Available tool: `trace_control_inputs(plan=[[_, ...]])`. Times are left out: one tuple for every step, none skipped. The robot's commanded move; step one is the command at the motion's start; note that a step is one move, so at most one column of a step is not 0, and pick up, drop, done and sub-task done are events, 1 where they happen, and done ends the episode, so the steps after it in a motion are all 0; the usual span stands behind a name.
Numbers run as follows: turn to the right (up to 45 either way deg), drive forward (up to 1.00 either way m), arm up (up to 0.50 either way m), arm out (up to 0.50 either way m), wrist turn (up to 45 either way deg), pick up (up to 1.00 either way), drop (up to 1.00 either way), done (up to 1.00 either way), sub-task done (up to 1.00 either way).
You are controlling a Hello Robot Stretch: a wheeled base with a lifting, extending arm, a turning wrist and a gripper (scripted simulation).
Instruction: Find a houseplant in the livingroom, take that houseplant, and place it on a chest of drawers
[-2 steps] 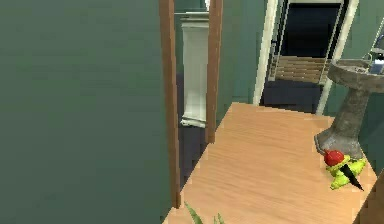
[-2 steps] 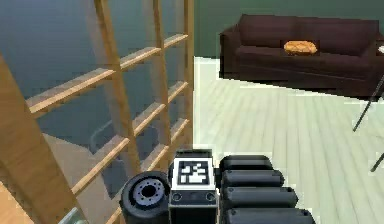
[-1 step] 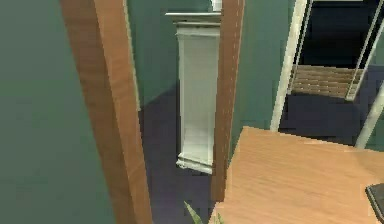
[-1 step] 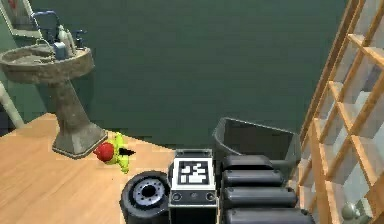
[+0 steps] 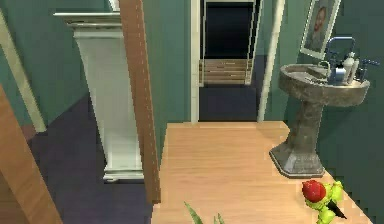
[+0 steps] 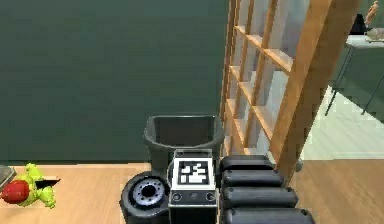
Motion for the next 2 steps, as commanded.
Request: trace_control_inputs(plan=[[0.0, 0.45, 0.0, 0.0, 0.0, 0.0, 0.0, 0.0, 0.0], [-45.0, 0.0, 0.0, 0.0, 0.0, 0.0, 0.0, 0.0, 0.0]])
